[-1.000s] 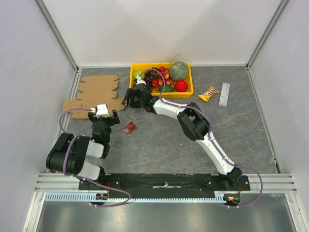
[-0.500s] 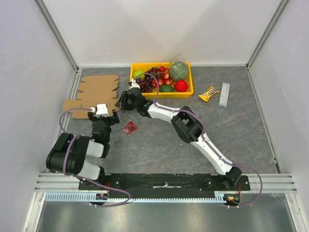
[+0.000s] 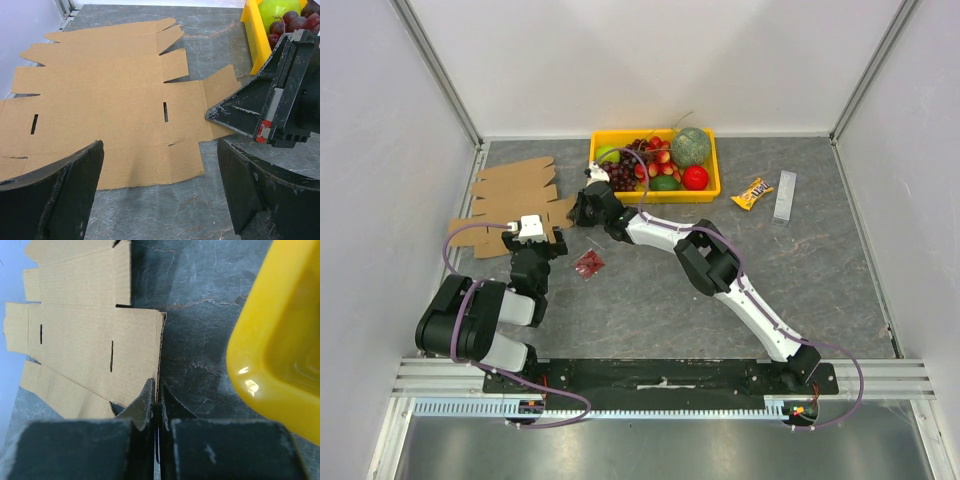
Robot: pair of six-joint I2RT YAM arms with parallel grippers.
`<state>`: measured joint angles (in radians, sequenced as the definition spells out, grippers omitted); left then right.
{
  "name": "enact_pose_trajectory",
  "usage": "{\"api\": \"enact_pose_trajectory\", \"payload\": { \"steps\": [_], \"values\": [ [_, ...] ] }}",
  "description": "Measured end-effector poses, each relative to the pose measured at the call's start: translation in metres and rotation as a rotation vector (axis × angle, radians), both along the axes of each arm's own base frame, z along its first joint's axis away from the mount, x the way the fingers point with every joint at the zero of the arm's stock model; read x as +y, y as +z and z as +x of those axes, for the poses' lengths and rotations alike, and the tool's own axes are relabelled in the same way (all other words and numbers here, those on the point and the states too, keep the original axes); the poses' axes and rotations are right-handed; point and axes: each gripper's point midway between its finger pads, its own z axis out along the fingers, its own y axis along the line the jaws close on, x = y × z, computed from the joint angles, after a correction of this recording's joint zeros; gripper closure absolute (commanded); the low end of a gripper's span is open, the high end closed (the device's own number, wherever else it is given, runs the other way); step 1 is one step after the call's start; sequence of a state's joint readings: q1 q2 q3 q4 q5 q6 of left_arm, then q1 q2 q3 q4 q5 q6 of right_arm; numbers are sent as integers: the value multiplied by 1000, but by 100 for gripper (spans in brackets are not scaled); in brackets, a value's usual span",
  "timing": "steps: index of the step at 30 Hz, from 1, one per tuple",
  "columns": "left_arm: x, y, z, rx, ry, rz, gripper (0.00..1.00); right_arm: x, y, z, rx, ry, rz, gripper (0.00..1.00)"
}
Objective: Fold the paper box
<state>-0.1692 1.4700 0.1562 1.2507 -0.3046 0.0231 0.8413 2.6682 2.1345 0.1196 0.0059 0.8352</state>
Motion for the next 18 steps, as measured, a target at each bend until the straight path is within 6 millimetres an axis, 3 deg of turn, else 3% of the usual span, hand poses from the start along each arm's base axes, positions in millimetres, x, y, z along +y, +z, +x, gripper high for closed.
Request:
{"api": "enact_pose_trajectory", "payload": {
  "steps": [5,9,13,18],
  "values": [
    [0,0,0,0,1,0,0,-2,2,3,-57,22,-41,100],
    [1,0,0,0,2,0,0,-7,24,10,-129,13,-73,100],
    [1,0,0,0,2,0,0,-13,74,19,-235,-14,-81,100],
    [1,0,0,0,2,0,0,-30,163,29,-388,-72,-65,100]
  ]
}}
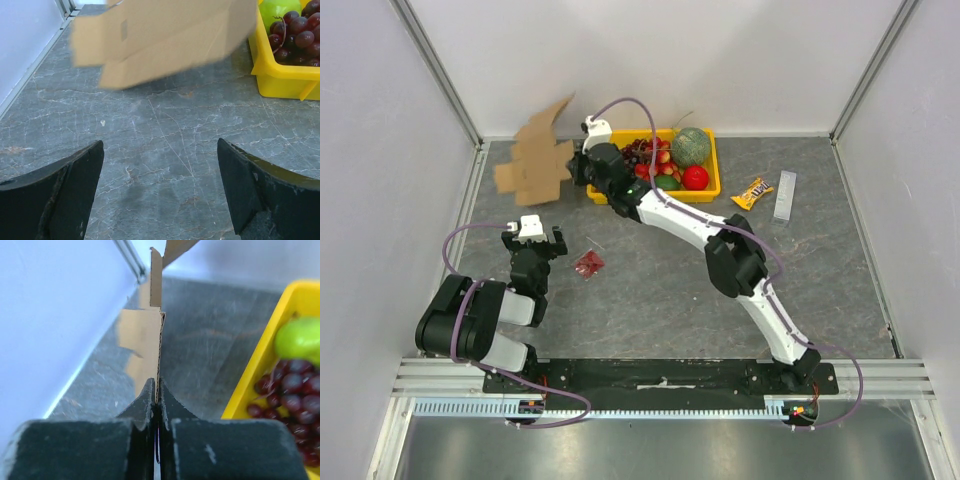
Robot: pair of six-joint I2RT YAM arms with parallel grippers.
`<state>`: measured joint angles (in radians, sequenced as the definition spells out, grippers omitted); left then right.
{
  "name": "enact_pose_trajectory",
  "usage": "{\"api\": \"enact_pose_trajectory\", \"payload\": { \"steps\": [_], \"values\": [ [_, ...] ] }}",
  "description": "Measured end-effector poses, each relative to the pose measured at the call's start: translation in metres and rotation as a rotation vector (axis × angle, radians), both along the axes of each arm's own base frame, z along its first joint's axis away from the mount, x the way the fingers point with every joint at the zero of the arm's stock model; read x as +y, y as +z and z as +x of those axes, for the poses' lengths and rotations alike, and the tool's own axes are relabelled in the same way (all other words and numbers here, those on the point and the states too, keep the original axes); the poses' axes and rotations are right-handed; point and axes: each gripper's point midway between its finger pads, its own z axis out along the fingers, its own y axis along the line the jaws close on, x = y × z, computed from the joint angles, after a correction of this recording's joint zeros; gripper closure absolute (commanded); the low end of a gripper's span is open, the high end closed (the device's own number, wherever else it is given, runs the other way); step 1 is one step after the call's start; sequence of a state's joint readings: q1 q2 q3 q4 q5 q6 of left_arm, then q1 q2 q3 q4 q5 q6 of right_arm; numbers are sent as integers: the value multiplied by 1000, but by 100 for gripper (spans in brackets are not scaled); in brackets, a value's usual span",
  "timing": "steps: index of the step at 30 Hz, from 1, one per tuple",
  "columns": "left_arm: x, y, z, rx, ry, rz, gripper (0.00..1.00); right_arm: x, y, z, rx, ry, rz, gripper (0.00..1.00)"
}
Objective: Fold the paper box
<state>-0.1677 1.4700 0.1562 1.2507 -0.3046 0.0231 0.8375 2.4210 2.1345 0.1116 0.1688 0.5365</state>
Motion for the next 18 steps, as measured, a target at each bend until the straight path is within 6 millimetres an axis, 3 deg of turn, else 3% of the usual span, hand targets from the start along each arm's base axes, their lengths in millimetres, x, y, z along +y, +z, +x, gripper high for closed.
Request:
{"api": "enact_pose_trajectory", "payload": {
  "steps": [3,9,13,18],
  "values": [
    [0,0,0,0,0,0,0,-18,55,2,-80,-29,25,100],
    [0,0,0,0,0,0,0,-75,134,-2,-181,-77,39,100],
    [0,0,0,0,0,0,0,-111,166,-11,-226,-97,29,100],
    [0,0,0,0,0,0,0,-146,183,-34,-259,-110,-8,100]
  ]
}}
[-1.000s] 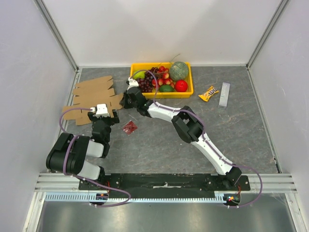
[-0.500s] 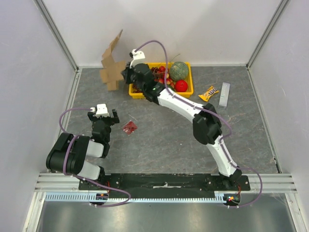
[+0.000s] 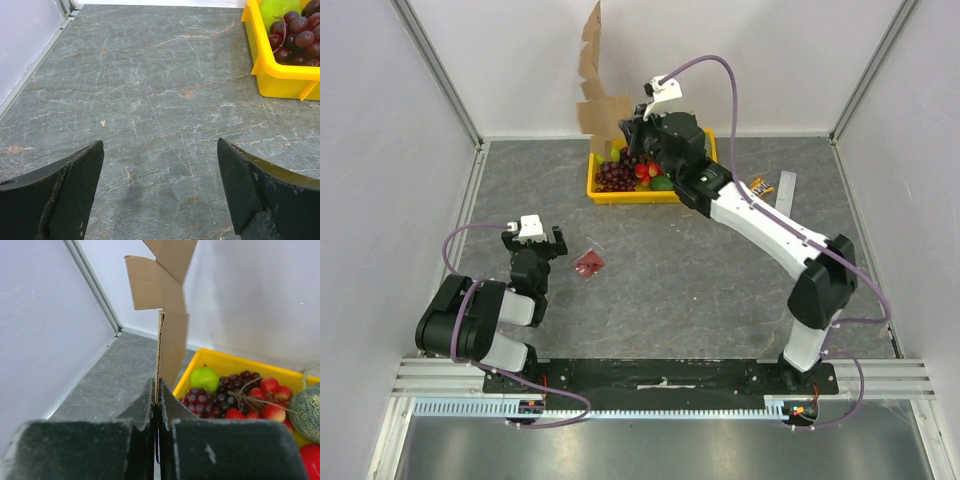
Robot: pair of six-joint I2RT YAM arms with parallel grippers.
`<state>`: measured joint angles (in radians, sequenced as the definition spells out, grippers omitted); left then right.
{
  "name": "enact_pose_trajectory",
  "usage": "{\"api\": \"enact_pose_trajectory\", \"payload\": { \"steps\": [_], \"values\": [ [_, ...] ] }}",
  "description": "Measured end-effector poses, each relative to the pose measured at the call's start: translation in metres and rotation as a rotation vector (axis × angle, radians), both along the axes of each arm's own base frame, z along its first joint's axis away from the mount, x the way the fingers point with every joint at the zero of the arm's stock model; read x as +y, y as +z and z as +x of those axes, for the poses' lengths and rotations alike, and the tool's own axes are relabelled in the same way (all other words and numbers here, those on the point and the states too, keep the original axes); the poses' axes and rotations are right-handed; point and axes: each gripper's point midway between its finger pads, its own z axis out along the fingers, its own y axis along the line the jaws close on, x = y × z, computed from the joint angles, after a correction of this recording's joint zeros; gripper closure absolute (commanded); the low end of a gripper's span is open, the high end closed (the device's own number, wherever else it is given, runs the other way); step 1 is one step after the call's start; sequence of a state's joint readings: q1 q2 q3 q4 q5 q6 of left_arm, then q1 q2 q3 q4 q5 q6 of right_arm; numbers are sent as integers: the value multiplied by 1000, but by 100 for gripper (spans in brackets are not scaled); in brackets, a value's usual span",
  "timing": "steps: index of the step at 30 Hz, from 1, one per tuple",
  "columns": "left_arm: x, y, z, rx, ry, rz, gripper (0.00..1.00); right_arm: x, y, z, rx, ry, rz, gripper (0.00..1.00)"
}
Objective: Fold the paper box
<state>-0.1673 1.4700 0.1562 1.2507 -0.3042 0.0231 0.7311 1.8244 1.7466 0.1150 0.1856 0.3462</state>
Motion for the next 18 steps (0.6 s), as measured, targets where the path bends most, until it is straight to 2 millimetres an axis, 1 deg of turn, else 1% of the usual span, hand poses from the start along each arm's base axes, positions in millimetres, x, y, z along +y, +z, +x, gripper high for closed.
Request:
{"api": "enact_pose_trajectory", "payload": {
  "steps": [4,10,13,16,18],
  "values": [
    [0,0,0,0,0,0,0,-25,3,-23,-5,-13,-35,100],
    [1,0,0,2,3,0,0,-74,0,-65,24,-53,-106,100],
    [1,-1,0,5,3,1,0,-100,8,-89,42,-63,-145,100],
    [1,-1,0,6,4,1,0,-119,16,-111,56,-57,-167,100],
    [2,-2,0,10,4,2,0,-132,17,-128,78,-49,-188,100]
  ]
}}
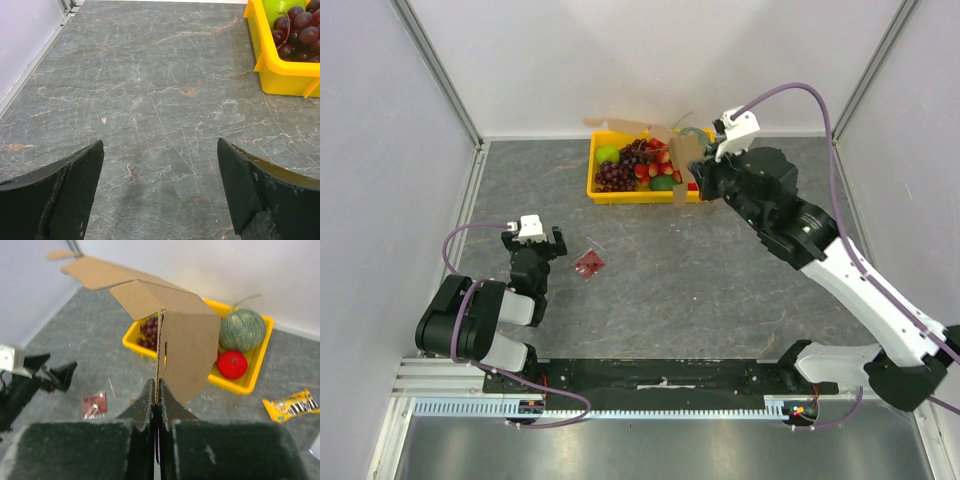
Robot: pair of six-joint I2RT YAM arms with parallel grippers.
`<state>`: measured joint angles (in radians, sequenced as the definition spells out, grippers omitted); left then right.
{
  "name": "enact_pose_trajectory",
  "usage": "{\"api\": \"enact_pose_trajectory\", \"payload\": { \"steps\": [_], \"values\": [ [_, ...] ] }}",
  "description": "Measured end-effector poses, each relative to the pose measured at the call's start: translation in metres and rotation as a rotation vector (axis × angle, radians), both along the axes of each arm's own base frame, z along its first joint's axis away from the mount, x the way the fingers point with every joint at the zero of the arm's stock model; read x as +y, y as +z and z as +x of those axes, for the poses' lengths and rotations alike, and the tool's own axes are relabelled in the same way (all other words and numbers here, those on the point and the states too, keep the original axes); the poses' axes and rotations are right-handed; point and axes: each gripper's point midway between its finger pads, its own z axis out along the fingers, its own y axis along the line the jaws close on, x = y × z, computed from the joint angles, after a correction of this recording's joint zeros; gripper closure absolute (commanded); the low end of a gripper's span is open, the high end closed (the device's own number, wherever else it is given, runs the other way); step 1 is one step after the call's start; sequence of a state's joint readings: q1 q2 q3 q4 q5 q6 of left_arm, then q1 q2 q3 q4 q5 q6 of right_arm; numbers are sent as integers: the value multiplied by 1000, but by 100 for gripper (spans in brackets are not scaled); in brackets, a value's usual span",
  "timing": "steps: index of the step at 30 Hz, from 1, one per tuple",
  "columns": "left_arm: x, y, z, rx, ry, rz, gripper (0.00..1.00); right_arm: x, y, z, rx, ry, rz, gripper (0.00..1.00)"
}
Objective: Fold the paper box
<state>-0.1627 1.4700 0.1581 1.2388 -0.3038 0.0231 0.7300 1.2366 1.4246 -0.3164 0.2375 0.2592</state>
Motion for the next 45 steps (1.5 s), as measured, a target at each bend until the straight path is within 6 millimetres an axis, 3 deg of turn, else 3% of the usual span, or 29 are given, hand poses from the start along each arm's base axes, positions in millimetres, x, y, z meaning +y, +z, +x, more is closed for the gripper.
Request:
{"api": "enact_pose_trajectory", "payload": {
  "steps": [3,11,13,16,20,23,31,35,39,45],
  "values": [
    [0,-1,0,5,0,1,0,-14,-7,-25,53,35,-38,100],
    [0,-2,-1,10,0,2,0,-29,-42,-90,223,226,-148,100],
    [0,-2,-1,10,0,2,0,-32,-49,-107,269,275,-167,96],
    [0,-2,-1,10,0,2,0,-33,-48,-129,323,347,-170,91],
    [0,-3,-1,11,0,2,0,-28,-38,-153,370,446,-132,91],
    [0,-3,-1,11,0,2,0,-22,-42,-166,433,496,-101,95],
    [0,-3,-1,11,0,2,0,-2,-93,-191,706,584,-32,98],
    [0,-3,-1,11,0,2,0,6,-98,-198,761,619,12,96],
    [0,-3,-1,11,0,2,0,8,-101,-191,758,598,9,94],
    [0,-3,-1,11,0,2,0,5,-134,-158,771,467,-115,84]
  ]
}}
